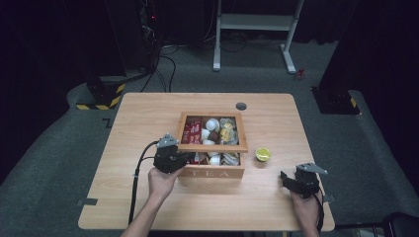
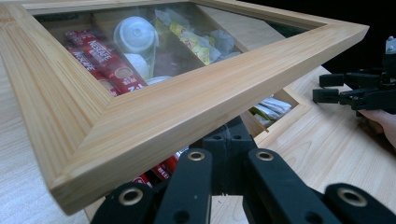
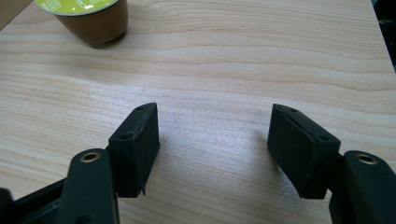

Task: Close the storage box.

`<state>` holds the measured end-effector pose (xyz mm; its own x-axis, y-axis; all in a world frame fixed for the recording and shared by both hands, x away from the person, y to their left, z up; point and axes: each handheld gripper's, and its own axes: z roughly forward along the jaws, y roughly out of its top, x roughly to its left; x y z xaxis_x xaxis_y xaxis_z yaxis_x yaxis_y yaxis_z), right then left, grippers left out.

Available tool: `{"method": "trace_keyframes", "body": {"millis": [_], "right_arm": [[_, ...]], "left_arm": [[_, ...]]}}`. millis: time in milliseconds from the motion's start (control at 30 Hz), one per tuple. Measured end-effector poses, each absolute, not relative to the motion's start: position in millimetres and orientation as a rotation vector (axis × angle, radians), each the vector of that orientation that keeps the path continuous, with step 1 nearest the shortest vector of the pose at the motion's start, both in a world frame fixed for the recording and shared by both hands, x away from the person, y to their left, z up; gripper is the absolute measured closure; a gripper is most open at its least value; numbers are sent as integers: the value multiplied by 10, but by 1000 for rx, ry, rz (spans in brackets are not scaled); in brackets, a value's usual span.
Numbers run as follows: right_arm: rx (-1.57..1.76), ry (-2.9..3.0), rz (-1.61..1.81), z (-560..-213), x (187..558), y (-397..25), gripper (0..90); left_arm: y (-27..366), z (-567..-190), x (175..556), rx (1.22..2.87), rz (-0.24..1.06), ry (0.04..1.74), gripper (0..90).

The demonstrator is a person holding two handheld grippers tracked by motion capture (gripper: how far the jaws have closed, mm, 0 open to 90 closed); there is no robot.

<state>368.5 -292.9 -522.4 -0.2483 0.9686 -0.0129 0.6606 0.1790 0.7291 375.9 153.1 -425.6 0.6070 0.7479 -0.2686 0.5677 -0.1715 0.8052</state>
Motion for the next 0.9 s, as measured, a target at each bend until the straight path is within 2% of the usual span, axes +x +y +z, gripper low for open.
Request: {"method": "trace_keyframes", "body": {"millis": [900], "right_arm": [[1529,1977,845,-5225,3684,-2927,337]], "left_arm": [[1536,-4475,3663,1869,184,1090,900]]}}
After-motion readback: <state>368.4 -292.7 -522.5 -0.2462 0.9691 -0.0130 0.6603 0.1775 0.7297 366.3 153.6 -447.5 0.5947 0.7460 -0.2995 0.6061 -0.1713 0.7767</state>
